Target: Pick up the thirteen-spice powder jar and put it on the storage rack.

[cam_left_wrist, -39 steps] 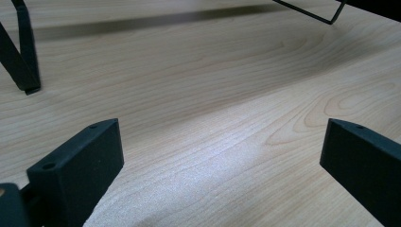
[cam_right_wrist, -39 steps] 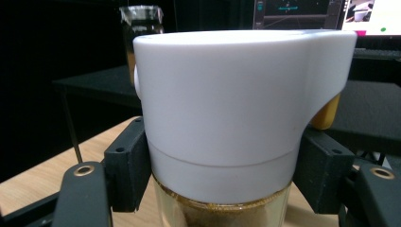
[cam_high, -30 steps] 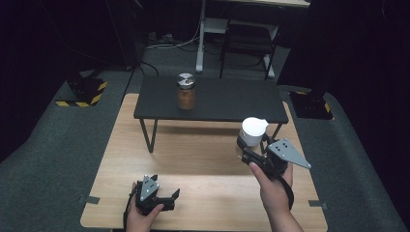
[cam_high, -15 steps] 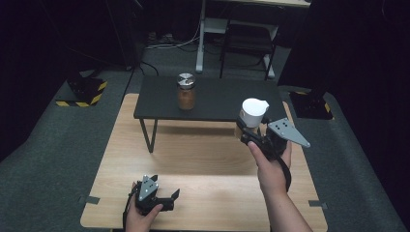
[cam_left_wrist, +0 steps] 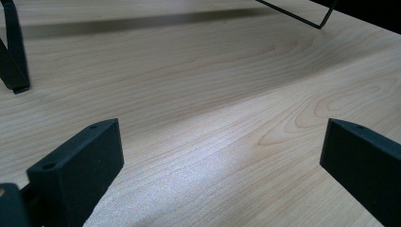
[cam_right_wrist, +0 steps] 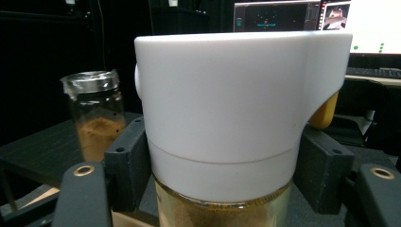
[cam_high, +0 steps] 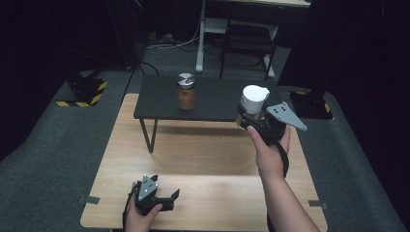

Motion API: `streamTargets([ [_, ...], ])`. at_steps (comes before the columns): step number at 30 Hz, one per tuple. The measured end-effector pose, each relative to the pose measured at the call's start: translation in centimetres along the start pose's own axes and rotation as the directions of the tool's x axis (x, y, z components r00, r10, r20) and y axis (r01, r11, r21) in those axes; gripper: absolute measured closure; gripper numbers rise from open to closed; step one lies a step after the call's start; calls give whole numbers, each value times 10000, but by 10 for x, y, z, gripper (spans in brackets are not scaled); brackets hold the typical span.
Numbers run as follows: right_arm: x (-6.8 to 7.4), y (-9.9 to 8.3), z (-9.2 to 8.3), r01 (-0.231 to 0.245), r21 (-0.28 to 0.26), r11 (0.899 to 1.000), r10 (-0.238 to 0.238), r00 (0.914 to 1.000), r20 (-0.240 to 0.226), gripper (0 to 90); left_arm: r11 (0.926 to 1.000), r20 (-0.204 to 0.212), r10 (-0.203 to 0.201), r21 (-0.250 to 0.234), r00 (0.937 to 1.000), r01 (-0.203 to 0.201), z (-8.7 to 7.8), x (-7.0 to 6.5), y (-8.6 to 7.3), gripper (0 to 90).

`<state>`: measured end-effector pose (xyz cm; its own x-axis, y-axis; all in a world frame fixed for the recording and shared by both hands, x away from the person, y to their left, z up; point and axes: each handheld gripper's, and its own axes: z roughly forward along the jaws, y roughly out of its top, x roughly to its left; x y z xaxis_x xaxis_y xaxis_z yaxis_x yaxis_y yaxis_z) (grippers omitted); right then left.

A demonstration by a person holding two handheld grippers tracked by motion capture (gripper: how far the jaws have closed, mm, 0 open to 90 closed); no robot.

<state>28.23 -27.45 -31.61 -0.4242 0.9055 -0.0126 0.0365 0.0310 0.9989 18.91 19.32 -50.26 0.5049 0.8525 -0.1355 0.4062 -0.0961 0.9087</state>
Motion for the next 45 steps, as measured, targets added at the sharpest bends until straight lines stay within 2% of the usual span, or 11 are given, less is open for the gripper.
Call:
streamTargets([
  [24, -5, 7, 65, 44, 444, 9990, -72, 9980, 635, 307, 9998, 120, -195, -55, 9997, 196, 0, 4, -1, 6],
  [29, -1, 9, 78, 243, 491, 9985, -280, 9967, 755, 307, 9997, 195, -223, -73, 9996, 224, -1, 6, -1, 5],
  [38, 4, 6, 91, 306, 475, 9984, -347, 9954, 894, 307, 9993, 279, -346, -108, 9990, 350, -1, 9, -2, 6],
  [45, 0, 4, 95, -4, 524, 9986, -49, 9950, 998, 307, 9993, 300, -352, -112, 9989, 356, -1, 9, -2, 6],
])
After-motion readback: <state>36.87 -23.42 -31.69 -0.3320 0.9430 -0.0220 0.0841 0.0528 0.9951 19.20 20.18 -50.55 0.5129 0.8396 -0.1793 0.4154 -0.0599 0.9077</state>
